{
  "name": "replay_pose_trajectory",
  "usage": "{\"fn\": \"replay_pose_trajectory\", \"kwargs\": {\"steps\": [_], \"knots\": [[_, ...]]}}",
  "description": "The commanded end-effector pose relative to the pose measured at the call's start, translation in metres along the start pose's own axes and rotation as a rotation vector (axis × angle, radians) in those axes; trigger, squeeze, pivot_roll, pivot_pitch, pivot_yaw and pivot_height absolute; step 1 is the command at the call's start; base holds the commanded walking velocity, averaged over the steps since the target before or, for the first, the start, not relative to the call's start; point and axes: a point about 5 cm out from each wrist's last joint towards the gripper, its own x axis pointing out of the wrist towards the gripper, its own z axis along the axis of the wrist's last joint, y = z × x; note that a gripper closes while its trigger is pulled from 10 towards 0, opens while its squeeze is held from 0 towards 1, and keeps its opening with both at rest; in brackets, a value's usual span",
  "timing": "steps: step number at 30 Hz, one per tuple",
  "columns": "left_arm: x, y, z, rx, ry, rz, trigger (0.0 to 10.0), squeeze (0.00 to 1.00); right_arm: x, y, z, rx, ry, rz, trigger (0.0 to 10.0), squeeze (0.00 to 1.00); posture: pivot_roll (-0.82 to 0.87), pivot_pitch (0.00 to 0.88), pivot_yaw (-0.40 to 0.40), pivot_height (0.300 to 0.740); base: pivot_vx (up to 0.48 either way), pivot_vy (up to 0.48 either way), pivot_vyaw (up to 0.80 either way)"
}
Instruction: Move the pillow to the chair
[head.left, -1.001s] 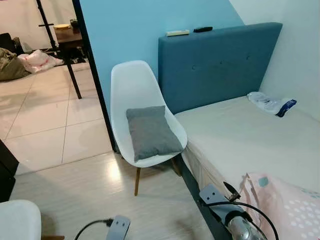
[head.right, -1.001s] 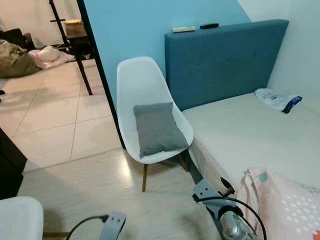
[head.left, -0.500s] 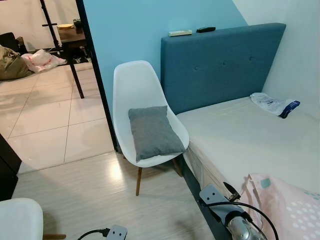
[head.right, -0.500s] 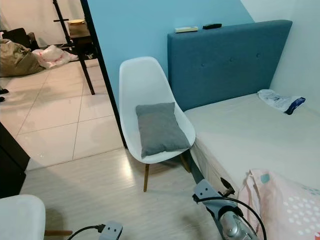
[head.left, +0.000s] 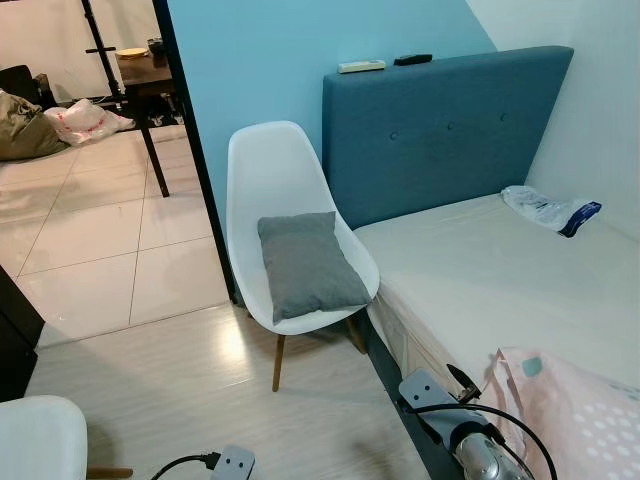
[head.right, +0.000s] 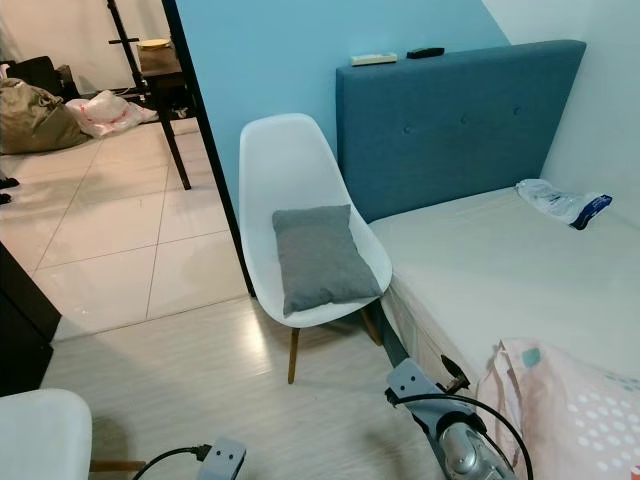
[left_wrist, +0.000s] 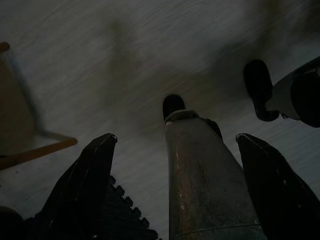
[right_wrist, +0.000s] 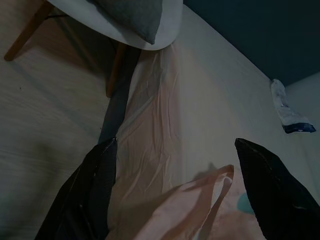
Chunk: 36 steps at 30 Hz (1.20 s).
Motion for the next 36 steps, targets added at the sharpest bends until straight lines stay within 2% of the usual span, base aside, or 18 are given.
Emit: {"fn": "replay_pose_trajectory", "kwargs": {"steps": [1,9,36], "knots": [[-0.0006,0.0051,0.0009,0.008,0.001,0.008,10.0,0.00,-0.0004,0.0010,-0.0006,0.019,0.008,-0.006,10.0,0.00,-0.06,0.000,0.020,0.740,0.000,0.000,0.00],[-0.0013,0.0037,-0.0068,0.004,0.014,0.010,10.0,0.00,0.0000,-0.0002,-0.0006,0.019,0.009,-0.006,10.0,0.00,-0.06,0.000,0.016,0.740,0.000,0.000,0.00],[-0.0015,0.0058,-0.0061,0.004,0.019,0.012,10.0,0.00,-0.0002,-0.0005,-0.0011,0.019,0.009,-0.006,10.0,0.00,-0.07,0.000,0.016,0.740,0.000,0.000,0.00]]}}
